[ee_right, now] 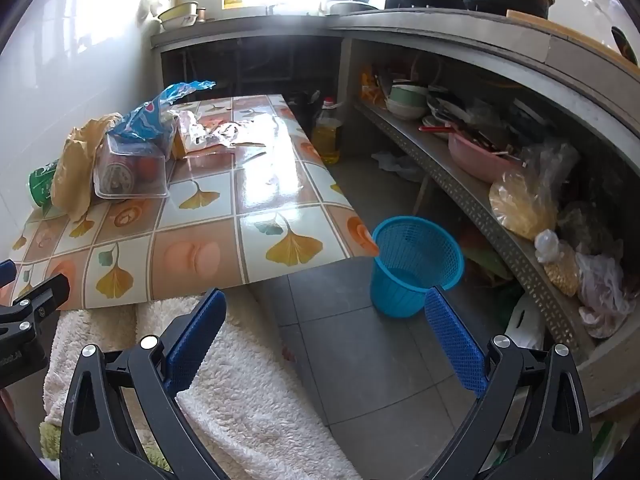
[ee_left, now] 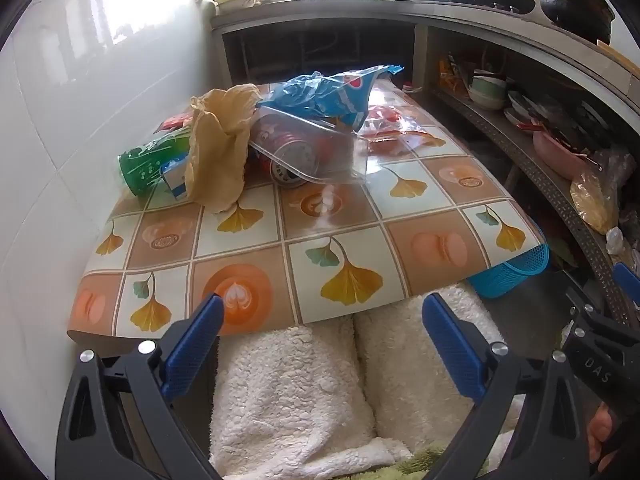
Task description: Collect trash
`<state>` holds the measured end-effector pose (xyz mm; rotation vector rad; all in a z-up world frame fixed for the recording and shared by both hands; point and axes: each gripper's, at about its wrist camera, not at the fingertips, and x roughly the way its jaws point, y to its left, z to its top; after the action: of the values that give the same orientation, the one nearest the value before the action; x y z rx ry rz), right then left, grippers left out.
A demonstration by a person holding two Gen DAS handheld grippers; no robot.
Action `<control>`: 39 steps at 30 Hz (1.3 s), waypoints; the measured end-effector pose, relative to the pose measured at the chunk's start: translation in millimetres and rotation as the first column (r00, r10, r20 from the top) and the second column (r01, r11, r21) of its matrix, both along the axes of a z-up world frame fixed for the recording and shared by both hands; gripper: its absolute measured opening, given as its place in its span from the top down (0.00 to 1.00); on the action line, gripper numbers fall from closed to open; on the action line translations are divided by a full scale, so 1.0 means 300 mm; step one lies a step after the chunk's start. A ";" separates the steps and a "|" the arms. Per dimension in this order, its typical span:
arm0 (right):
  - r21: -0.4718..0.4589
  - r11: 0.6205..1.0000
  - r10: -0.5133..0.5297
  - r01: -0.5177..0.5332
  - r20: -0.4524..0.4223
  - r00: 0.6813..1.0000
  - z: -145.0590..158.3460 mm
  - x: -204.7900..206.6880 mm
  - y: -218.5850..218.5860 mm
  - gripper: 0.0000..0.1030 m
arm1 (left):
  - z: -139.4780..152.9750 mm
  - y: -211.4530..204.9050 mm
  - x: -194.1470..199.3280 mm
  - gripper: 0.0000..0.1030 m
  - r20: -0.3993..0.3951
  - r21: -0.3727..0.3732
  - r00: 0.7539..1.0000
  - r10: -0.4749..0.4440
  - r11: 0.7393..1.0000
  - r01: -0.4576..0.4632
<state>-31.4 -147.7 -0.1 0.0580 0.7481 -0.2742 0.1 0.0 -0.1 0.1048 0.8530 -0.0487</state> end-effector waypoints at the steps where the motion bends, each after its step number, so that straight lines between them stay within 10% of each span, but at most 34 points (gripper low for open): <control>1: 0.000 1.000 0.000 0.000 0.000 1.000 0.000 0.000 0.001 0.07 | 0.000 0.000 0.000 0.06 -0.001 0.001 1.000 0.000 1.000 0.000; 39: -0.001 1.000 0.000 0.000 0.004 1.000 0.002 -0.004 -0.002 0.07 | -0.013 0.015 0.001 0.06 -0.007 0.003 1.000 0.004 1.000 -0.004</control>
<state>-32.6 -148.2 0.5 0.0579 0.7444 -0.2747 0.4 4.7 -4.0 0.1055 0.8605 -0.0442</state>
